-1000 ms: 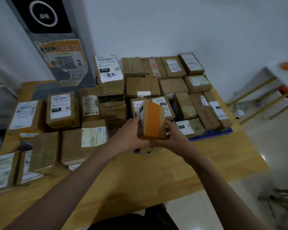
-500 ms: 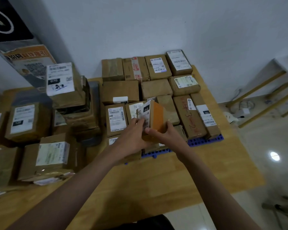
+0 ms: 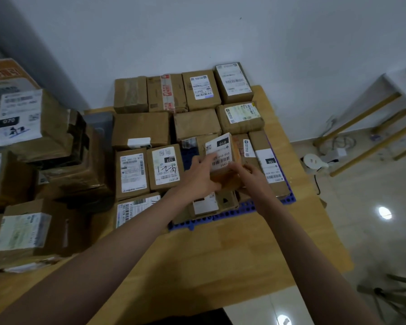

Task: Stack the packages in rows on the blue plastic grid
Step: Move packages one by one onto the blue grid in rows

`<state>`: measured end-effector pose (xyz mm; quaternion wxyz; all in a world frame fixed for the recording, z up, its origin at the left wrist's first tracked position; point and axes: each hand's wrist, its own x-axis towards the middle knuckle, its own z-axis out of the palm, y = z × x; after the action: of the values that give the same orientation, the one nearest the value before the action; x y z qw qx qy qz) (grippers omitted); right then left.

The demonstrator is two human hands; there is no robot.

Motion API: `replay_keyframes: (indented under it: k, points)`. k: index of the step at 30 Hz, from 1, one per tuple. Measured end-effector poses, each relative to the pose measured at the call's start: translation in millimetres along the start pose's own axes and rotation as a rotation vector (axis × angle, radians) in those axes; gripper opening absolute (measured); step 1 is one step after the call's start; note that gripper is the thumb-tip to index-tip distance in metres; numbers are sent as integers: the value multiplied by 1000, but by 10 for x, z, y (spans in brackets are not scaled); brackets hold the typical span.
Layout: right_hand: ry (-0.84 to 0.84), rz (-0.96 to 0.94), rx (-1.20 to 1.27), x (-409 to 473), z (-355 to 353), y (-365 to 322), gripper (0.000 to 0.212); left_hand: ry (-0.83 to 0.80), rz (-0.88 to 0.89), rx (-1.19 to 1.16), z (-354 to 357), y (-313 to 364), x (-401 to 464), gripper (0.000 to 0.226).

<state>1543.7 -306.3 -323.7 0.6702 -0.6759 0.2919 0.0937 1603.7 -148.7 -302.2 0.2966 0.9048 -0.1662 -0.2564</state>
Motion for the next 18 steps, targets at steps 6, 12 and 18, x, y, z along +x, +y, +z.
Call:
replay_keyframes:
  k: [6, 12, 18]
  points:
    - [-11, 30, -17, 259, -140, 22, 60, 2, -36, -44, 113, 78, 290, 93]
    - [-10, 23, 37, 538, 71, -56, 57, 150, -93, -4, -38, -262, 384, 86]
    - [-76, 17, -21, 722, 354, -86, 61, 9, -241, 358, -95, -810, 423, 92]
